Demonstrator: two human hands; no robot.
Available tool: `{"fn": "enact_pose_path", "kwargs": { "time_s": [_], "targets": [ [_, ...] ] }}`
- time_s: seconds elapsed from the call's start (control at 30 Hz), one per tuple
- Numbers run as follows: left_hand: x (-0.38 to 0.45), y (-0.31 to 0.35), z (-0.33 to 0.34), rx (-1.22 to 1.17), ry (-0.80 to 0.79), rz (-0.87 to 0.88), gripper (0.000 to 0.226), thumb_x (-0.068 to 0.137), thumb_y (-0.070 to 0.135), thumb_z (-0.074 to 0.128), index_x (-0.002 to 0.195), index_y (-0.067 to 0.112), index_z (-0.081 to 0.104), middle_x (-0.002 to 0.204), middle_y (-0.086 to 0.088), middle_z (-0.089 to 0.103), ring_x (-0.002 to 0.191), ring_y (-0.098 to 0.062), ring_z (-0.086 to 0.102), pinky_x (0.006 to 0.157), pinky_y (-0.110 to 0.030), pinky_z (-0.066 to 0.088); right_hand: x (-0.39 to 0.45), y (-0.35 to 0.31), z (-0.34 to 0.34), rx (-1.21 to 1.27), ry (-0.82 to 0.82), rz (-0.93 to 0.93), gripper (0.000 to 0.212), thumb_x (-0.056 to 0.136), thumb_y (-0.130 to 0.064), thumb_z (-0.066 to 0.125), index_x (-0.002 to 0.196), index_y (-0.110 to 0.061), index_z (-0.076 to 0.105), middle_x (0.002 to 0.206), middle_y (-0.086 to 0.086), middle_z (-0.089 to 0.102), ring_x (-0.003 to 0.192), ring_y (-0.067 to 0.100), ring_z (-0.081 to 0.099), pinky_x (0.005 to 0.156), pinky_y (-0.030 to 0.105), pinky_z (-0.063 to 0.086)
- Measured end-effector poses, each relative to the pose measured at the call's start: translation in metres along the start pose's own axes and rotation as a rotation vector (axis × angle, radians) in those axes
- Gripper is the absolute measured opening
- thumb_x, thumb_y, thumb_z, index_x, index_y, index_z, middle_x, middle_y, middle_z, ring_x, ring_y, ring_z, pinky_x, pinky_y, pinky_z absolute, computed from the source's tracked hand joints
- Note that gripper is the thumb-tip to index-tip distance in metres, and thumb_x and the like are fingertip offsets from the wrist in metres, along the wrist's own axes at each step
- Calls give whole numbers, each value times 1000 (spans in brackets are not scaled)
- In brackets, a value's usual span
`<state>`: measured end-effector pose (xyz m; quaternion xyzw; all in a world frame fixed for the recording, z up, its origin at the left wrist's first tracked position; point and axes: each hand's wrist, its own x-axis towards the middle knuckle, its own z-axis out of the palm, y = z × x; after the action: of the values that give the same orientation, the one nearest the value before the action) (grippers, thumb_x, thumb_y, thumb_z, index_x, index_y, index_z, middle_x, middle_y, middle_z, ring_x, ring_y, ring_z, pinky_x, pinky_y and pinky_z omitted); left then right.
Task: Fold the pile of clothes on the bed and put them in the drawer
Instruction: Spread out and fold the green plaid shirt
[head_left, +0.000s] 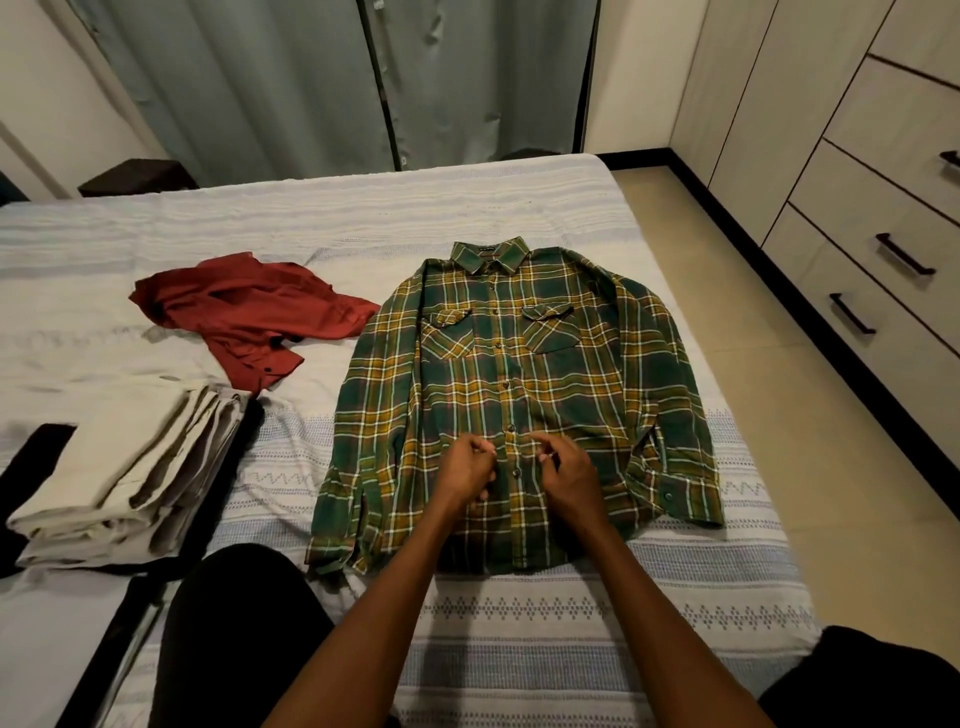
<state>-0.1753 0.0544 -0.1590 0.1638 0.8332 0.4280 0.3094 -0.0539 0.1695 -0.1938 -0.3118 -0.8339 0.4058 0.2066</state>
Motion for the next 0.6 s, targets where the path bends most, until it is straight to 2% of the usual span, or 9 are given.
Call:
{"fn": "enact_pose_path", "kwargs": {
  "time_s": [0.07, 0.1, 0.17, 0.27, 0.37, 0.5, 0.6],
  "targets": [
    [10, 4, -3, 126, 100, 147, 9, 100, 22, 51, 99, 24, 60, 95, -2, 68, 76, -13, 63, 66, -32, 55, 13, -4, -7, -19, 13, 14, 28, 98, -6, 53, 117, -15, 70, 115, 4, 67, 102, 16, 60, 87, 25, 45],
    [16, 5, -4, 211, 149, 210, 11, 99, 20, 52, 99, 24, 63, 103, 0, 66, 88, -13, 62, 78, -33, 54, 21, -6, -11, -37, 9, 6, 27, 98, -6, 53, 116, -14, 71, 114, 5, 68, 102, 18, 63, 85, 24, 45],
    [33, 11, -7, 352, 212, 297, 16, 97, 16, 53, 105, 20, 67, 112, 0, 62, 102, -14, 58, 90, -34, 50, 43, -8, -16, -87, -15, -20, 26, 98, -10, 53, 116, -15, 72, 113, 4, 69, 102, 20, 64, 83, 26, 47],
    [59, 27, -16, 448, 230, 362, 24, 97, 14, 51, 118, 15, 64, 122, -4, 59, 112, -19, 55, 99, -40, 47, 80, -12, -23, -193, -65, -54, 26, 100, -18, 53, 119, -17, 71, 117, 4, 69, 105, 22, 63, 87, 33, 50],
    [100, 49, -32, 452, 222, 348, 33, 100, 18, 49, 132, 14, 56, 135, -6, 53, 118, -20, 53, 103, -42, 46, 134, -12, -26, -288, -122, -54, 33, 100, -26, 53, 129, -16, 65, 124, 7, 66, 111, 24, 62, 94, 39, 51],
    [170, 73, -62, 439, 223, 248, 44, 101, 21, 50, 144, 13, 43, 154, -9, 34, 132, -26, 46, 108, -47, 44, 216, -10, -24, -393, -159, -78, 48, 100, -33, 55, 143, -14, 50, 142, 10, 54, 131, 26, 50, 108, 43, 42],
    [233, 85, -83, 470, 254, 215, 47, 101, 21, 49, 146, 11, 39, 160, -11, 22, 136, -31, 42, 109, -50, 43, 286, -8, -26, -478, -132, -89, 53, 101, -34, 52, 149, -15, 41, 150, 9, 45, 138, 25, 41, 112, 44, 35]
  ]
}}
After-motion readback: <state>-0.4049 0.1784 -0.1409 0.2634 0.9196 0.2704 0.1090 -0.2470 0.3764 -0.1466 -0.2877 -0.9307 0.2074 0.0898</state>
